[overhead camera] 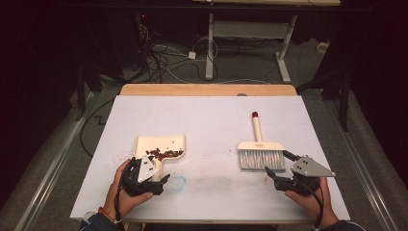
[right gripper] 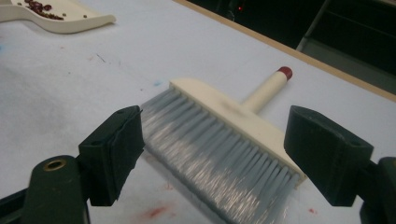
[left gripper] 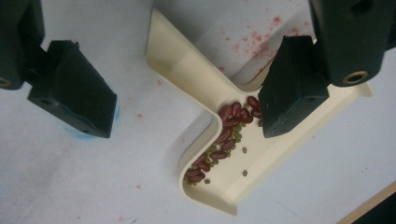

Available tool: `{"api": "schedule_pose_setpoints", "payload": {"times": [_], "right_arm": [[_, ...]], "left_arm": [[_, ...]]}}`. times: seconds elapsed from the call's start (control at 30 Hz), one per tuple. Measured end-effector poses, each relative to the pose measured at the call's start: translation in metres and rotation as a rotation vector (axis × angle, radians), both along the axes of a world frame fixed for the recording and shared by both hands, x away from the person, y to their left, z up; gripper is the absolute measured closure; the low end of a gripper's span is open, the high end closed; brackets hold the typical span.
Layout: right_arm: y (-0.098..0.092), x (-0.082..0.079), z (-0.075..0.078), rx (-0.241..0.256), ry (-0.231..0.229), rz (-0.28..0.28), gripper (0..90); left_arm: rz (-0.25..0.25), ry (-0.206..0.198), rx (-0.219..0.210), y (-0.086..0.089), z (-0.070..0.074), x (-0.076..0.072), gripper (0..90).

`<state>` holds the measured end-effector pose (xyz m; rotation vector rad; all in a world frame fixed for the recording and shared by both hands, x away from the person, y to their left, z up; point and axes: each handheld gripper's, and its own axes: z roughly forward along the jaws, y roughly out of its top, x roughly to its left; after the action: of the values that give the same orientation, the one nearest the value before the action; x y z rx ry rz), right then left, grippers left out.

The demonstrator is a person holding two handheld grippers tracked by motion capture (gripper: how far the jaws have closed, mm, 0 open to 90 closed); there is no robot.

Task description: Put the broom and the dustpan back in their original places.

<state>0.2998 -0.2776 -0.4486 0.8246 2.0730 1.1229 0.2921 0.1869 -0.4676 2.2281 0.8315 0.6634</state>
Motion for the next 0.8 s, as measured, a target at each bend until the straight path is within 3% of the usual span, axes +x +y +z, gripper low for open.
{"api": "schedule_pose_setpoints", "payload": {"times": [0.3, 0.53, 0.8], "right_arm": [[-0.007, -0.001, -0.014, -0.008, 0.053, -0.02, 20.2], [-0.006, 0.0, -0.016, -0.013, 0.062, -0.001, 20.2], [-0.004, -0.001, -0.012, -0.014, 0.039, 0.007, 20.2]], "left_arm": [[-0.017, -0.024, 0.012, 0.003, 0.001, -0.002, 19.2], [-0.017, -0.022, 0.02, 0.002, 0.0, -0.002, 19.2], [-0.028, -0.028, 0.037, 0.001, 0.0, -0.005, 19.0]]}}
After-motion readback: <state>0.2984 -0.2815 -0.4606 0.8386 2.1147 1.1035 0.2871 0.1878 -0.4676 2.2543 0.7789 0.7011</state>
